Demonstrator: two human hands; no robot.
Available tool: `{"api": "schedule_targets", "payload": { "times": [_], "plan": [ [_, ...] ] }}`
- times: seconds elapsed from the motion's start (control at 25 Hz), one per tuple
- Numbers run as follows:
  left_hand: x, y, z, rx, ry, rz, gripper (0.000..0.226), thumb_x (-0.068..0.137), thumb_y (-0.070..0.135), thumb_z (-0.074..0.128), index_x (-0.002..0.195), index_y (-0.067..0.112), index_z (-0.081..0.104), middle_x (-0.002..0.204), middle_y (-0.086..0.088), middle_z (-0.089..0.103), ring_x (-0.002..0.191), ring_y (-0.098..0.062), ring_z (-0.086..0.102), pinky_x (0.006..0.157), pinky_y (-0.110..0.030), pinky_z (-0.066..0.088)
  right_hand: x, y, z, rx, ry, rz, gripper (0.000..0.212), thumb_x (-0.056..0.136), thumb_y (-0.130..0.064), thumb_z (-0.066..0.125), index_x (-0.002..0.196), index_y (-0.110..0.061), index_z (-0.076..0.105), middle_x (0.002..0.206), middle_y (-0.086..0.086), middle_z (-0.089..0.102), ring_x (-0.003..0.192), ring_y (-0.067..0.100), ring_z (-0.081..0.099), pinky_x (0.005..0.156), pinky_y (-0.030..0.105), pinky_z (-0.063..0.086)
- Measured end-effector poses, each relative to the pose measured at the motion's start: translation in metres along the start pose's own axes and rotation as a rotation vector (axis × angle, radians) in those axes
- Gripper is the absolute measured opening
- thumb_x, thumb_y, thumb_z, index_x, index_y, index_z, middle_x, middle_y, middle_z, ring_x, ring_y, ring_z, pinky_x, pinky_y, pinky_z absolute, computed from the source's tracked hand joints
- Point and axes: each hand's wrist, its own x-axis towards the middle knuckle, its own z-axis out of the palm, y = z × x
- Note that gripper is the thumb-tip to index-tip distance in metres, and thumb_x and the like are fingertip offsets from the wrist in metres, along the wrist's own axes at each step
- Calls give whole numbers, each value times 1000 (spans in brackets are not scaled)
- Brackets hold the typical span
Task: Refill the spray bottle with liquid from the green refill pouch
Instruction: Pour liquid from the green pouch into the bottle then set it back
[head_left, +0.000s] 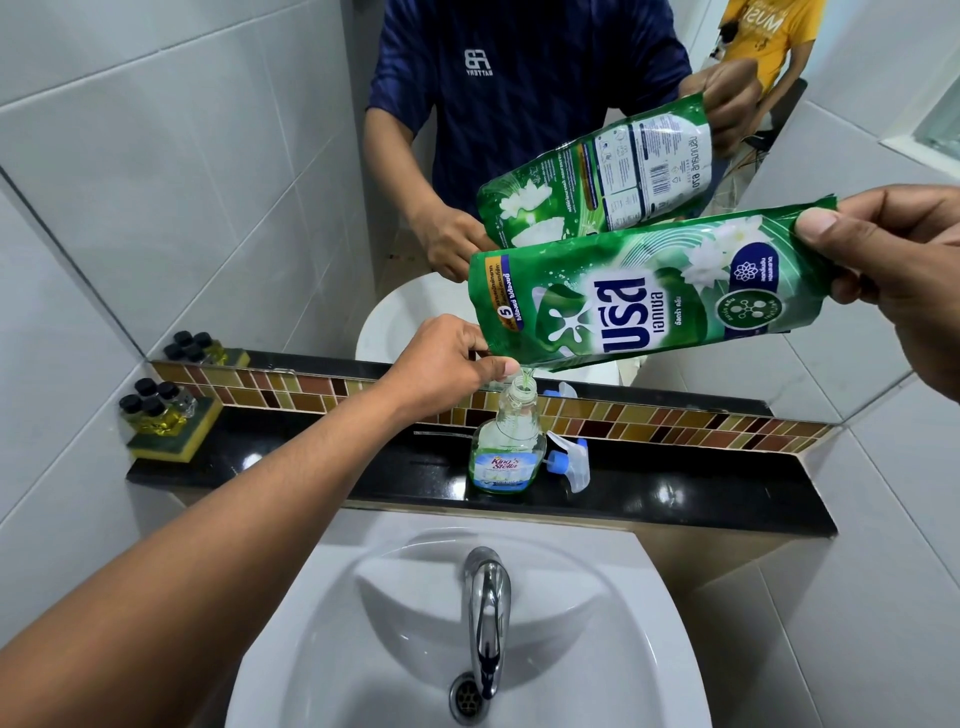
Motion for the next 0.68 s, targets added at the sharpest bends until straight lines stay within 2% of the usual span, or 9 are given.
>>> {"api": "schedule_targets", "payload": {
  "times": [0.08,0.16,0.28,0.4,0.56,0.68],
  "plan": [
    [0,0,0,-4,0,-5,19,89,21,81,106,12,84,97,10,80,86,-1,73,78,-15,56,0,0,0,-6,-3,-5,46,70,-79,78,82,-34,78,72,-2,67,63,16,53,62,29,44],
    [0,0,0,-1,-1,-11,19,89,21,81,106,12,84,94,12,79,81,5,70,74,-10,54,0,-1,1,-7,2,-8,45,69,-80,78,81,-36,78,74,2,67,63,17,53,63,31,45],
    [1,0,1,-5,-2,-18,19,89,21,81,106,12,84,92,14,77,76,13,67,70,-4,51,0,-3,1,-2,7,3,43,67,-80,78,79,-38,78,67,-10,67,61,15,52,63,30,44],
    [1,-1,1,-4,-9,-23,18,89,19,82,105,10,84,85,17,75,67,19,64,63,0,47,0,-5,1,-9,14,4,43,67,-80,78,79,-38,78,65,-12,68,61,15,52,63,30,44],
    [1,0,1,-27,-3,-30,21,88,20,82,107,11,83,99,7,81,81,12,69,76,-9,54,1,-7,1,-14,7,3,43,68,-80,78,79,-39,78,66,-12,68,61,16,52,64,31,45],
    [1,0,1,-34,-6,-28,19,89,18,81,106,11,83,92,10,79,72,17,67,68,-3,50,3,-7,1,-6,6,-1,44,67,-80,79,79,-37,78,65,-11,68,60,15,52,64,31,45]
  ]
}}
